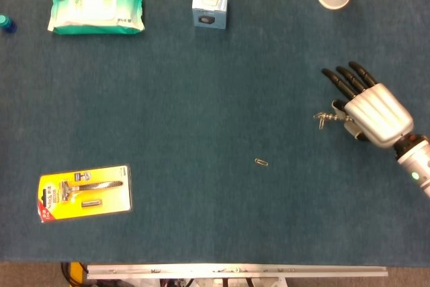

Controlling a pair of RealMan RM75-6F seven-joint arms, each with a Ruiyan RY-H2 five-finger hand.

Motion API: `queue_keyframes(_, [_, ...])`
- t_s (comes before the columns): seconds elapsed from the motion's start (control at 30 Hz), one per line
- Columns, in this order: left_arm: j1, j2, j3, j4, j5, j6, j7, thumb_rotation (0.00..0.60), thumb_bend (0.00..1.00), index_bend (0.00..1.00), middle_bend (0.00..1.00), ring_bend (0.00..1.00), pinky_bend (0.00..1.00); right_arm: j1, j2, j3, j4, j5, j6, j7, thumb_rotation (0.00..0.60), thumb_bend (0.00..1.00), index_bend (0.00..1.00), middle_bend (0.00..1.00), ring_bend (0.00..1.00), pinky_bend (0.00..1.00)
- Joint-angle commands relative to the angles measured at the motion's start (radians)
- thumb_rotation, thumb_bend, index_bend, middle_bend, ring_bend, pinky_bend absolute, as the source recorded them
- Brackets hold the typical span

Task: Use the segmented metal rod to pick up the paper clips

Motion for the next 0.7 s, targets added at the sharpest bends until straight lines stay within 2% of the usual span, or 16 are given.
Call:
queue_keyframes(0.03, [0.0,0.0,0.0,-0.001,0.001,0.001,0.0,0.6,0.25,0.55,0.46,0.38,0.61,-0.003,0.002,0.0,-0.003,0.009,-0.007,-0.002,0.6,0.3,0.62,0.03,0.0,0.01])
queue_keyframes(0.27, [-0.001,-0.001,0.002,-0.001,0.002,0.0,0.007,0.6,0.25,0.55,0.46,0.38,0.61,-0.014,0.013,0.002,-0.019,0.025,-0.006,-0.012,0.6,0.29,0.61,0.03,0.0,0.01])
queue_keyframes(0.43, [-0.002,-0.002,0.003,-0.001,0.004,-0.003,0.008,0.6,0.26,0.55,0.46,0.38,0.61,-0.024,0.025,0.001,-0.033,0.028,0.005,-0.015,0.6,0.29,0.53,0.03,0.0,0.01])
queue_keyframes(0.7, [-0.006,-0.005,0.006,-0.002,0.005,-0.009,0.015,0.6,0.25,0.55,0.46,0.38,0.61,-0.046,0.049,-0.003,-0.049,0.023,0.036,-0.005,0.6,0.29,0.47,0.03,0.0,0.01])
